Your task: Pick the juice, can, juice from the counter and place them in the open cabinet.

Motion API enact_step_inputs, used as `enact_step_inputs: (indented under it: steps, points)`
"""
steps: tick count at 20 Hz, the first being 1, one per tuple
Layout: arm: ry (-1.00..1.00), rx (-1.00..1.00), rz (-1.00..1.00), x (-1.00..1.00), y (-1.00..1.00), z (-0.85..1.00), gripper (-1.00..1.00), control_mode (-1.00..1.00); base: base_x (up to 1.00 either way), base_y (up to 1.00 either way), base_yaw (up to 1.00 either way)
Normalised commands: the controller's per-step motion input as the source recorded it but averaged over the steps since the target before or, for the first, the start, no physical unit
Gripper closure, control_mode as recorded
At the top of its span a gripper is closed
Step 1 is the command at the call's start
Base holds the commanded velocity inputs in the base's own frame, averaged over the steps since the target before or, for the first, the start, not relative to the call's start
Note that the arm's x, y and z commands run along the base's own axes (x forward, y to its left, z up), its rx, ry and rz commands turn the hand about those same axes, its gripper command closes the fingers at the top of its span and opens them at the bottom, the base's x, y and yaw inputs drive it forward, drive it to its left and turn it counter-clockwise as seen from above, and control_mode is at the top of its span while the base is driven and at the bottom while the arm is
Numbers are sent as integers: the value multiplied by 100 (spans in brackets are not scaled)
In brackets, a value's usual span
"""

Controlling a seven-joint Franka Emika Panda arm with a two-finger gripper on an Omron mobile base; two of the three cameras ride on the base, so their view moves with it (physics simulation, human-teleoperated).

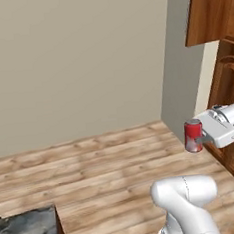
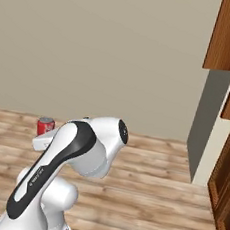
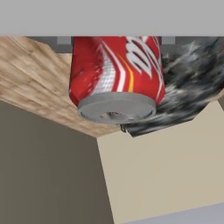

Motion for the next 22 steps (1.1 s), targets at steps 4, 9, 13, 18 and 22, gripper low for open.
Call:
enact_step_inputs:
  steps: [4,9,13,18,22]
  points:
    - [0,0,0,0,0,0,100,100,67,-11,-10]
    - [0,0,0,0,0,0,100,100,67,-12,-9]
    - [0,0,0,0,0,0,100,100,66,-12,-10]
    - [0,0,0,0,0,0,100,100,61,-11,-17]
    - [0,0,0,0,0,0,100,100,48,-7,-35]
